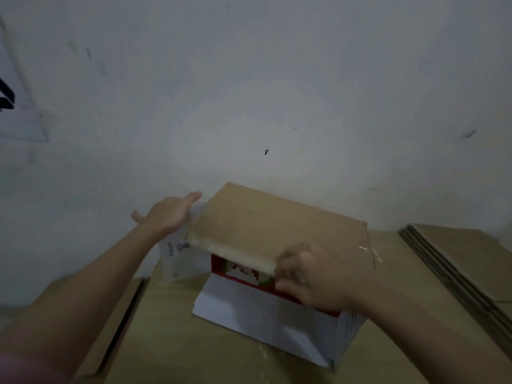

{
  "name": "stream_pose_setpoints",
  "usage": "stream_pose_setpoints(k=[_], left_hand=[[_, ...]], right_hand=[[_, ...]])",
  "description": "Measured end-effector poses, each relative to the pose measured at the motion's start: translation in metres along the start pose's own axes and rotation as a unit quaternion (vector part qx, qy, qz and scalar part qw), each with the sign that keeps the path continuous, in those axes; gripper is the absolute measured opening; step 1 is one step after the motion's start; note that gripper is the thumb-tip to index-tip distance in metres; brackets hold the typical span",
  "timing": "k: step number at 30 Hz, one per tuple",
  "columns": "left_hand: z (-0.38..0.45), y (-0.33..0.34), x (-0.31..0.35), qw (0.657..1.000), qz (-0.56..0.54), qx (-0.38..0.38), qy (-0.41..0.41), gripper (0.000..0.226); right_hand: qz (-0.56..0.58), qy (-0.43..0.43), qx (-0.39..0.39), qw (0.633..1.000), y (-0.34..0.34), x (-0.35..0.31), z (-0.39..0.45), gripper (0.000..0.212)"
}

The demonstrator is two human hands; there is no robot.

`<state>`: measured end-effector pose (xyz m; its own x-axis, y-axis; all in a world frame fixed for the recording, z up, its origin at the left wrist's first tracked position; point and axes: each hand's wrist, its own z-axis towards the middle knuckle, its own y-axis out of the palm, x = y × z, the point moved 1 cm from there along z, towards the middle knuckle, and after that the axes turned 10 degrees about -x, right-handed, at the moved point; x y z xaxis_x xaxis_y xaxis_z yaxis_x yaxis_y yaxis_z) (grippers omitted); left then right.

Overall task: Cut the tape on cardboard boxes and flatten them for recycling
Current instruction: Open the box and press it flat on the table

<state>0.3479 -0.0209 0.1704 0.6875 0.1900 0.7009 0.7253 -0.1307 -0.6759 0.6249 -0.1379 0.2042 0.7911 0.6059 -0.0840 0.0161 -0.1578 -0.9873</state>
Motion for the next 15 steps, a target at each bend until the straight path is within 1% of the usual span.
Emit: stream_pose_setpoints(k=[1,2,3,4,5,6,7,9,10,11,12,13,14,15], left_hand=[[-0.003,0.009,0.009,0.993,0.115,-0.003,-0.023,0.087],[-0.009,0.019,0.021,0.976,0.214,0.016,-0.033,0.079],[-0.019,0.031,0.034,0.961,0.270,0.051,-0.022,0.072],[-0.028,0.043,0.043,0.953,0.290,0.089,0.007,0.068],[-0.037,0.055,0.051,0.950,0.285,0.120,0.054,0.065],[-0.041,0.067,0.055,0.945,0.273,0.138,0.114,0.062],[-0.043,0.079,0.059,0.935,0.270,0.140,0.181,0.059],[-0.050,0.101,0.068,0.909,0.281,0.072,0.300,0.053],[-0.051,0.109,0.069,0.896,0.288,0.028,0.336,0.060],[-0.050,0.114,0.069,0.885,0.292,-0.008,0.362,0.074],[-0.046,0.116,0.064,0.874,0.293,-0.022,0.387,0.083],[-0.040,0.115,0.058,0.861,0.316,-0.021,0.399,0.084],[-0.031,0.114,0.051,0.848,0.340,-0.002,0.407,0.077],[-0.025,0.110,0.045,0.849,0.363,0.008,0.384,0.067]], right_hand=[[0.018,0.010,0.037,0.999,-0.001,0.007,0.003,0.023],[0.021,0.038,0.097,0.994,-0.002,0.020,0.007,0.027],[0.022,0.096,0.145,0.985,-0.004,0.038,0.010,0.031],[0.031,0.176,0.164,0.970,-0.008,0.058,0.012,0.037],[0.061,0.256,0.152,0.953,-0.007,0.081,0.012,0.044],[0.102,0.319,0.128,0.934,-0.005,0.103,0.010,0.053],[0.139,0.360,0.099,0.917,0.001,0.121,0.008,0.060],[0.172,0.388,0.057,0.904,0.016,0.145,0.001,0.067],[0.173,0.391,0.056,0.902,0.021,0.150,-0.003,0.068],[0.167,0.394,0.068,0.901,0.024,0.152,-0.007,0.068],[0.160,0.398,0.084,0.900,0.024,0.151,-0.011,0.068],[0.159,0.402,0.094,0.897,0.022,0.149,-0.014,0.068],[0.159,0.402,0.098,0.896,0.018,0.146,-0.016,0.068],[0.165,0.400,0.093,0.897,0.016,0.141,-0.017,0.066]])
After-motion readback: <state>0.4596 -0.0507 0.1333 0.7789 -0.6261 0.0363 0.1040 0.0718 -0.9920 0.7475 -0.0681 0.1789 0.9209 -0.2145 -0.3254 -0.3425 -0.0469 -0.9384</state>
